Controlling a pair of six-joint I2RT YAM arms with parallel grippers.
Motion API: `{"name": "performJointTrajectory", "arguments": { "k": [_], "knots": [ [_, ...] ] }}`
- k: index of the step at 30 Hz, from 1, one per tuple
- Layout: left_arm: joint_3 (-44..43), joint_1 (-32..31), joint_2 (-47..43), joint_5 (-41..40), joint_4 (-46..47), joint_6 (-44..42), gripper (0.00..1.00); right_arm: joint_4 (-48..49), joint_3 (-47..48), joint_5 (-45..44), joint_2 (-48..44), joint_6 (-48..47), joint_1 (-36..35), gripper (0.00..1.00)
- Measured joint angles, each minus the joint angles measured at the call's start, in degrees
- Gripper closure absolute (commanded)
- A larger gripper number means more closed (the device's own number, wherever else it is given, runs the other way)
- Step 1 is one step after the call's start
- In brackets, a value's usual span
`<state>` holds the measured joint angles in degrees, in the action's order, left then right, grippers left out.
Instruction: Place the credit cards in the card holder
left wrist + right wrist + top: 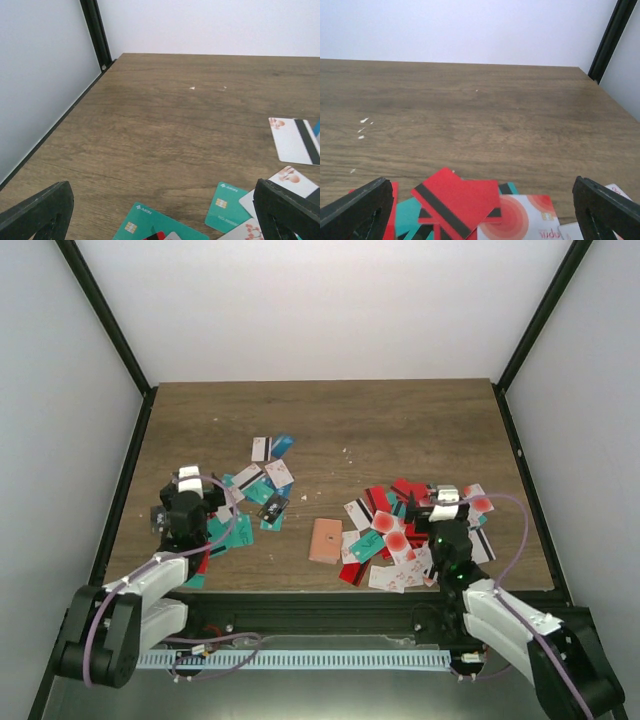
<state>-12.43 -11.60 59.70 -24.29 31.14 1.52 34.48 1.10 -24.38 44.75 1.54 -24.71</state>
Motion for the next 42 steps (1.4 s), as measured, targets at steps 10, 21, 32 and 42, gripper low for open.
{"name": "performJointTrajectory", "arguments": {
  "k": [10, 21, 32, 42],
  "knots": [
    [0.9, 6.51, 13.92, 6.69, 18.08, 0.17, 0.0, 25.81, 1.25, 16.41, 23.96, -0.68, 16.2, 0.0],
    [-2.36, 10.95, 29.4, 12.5, 31.52, -1.29, 0.0, 39.39, 7.65, 27.36, 43.3, -1.75, 21.42, 0.0],
    [-2.25, 11.08, 29.38, 12.57, 34.45, -1.05, 0.0, 37.07, 11.91, 33.9, 43.82, -0.66, 24.63, 0.0],
    [-2.25, 11.06, 29.38, 12.57, 34.45, -1.16, 0.0, 37.05, 11.91, 34.53, 43.82, -0.63, 24.63, 0.0]
  ]
}}
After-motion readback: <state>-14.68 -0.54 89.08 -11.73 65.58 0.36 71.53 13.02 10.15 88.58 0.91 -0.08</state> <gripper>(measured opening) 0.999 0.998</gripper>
